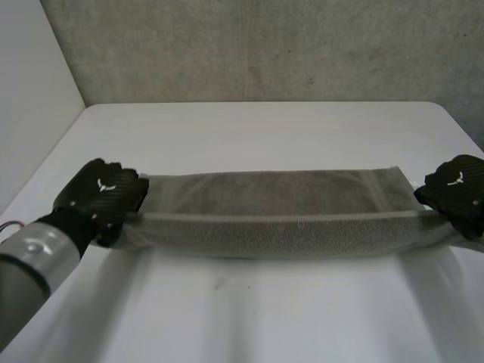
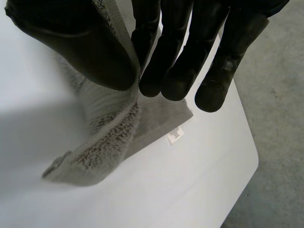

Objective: Fold the towel.

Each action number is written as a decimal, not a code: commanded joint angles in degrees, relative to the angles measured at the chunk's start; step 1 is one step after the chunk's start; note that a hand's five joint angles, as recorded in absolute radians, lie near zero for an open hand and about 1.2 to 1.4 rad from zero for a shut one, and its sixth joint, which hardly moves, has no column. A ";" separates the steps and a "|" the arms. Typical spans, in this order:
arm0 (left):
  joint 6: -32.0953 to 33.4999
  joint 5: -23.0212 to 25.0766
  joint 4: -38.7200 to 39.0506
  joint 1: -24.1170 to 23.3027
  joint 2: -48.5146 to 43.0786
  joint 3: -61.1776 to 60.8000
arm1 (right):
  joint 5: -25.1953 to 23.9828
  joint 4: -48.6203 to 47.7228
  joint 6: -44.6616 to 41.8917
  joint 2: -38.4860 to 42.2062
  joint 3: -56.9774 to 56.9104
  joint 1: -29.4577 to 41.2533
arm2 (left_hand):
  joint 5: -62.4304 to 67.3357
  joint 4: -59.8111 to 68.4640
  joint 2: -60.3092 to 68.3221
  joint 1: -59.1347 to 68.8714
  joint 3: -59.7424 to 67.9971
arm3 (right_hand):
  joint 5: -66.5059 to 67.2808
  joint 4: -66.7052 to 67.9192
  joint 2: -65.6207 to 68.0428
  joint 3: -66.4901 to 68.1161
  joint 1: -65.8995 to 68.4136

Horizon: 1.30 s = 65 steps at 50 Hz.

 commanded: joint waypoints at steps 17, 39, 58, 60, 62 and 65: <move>0.04 -5.03 3.18 -2.91 -47.33 48.40 | 8.45 -28.64 9.15 42.12 -33.18 10.69 | 10.44 10.13 10.23 10.80 10.28 | 2.37 3.22 3.57 3.63 3.75; -0.04 -10.91 -0.34 -3.88 -56.33 60.21 | 11.26 -31.11 10.29 48.22 -46.57 12.80 | -59.56 -59.87 -59.77 -59.20 -59.72 | -67.63 -66.78 -66.43 -66.37 -66.25; -6.19 -12.50 5.44 -4.58 -35.06 35.98 | 10.65 -18.99 24.88 27.55 -19.86 7.90 | -59.56 -59.87 -59.77 -59.20 -59.72 | -67.63 -66.78 -66.43 -66.37 -66.25; -7.15 -12.50 6.68 -4.67 -33.74 33.51 | 10.12 -17.59 24.80 27.29 -18.19 6.75 | -59.56 -59.87 -59.77 -59.20 -59.72 | -66.23 -65.38 -65.04 -64.97 -64.85; -7.87 -12.50 7.92 -4.67 -32.67 31.38 | 9.06 -16.52 24.62 27.29 -16.59 5.77 | -59.56 -59.87 -59.77 -59.20 -59.72 | -63.00 -62.15 -61.81 -61.74 -61.62; -8.48 -12.41 10.12 -5.28 -31.44 27.86 | 7.92 -16.61 24.44 27.55 -13.95 4.37 | -59.56 -59.87 -59.77 -59.20 -59.72 | -58.97 -58.12 -57.77 -57.70 -57.59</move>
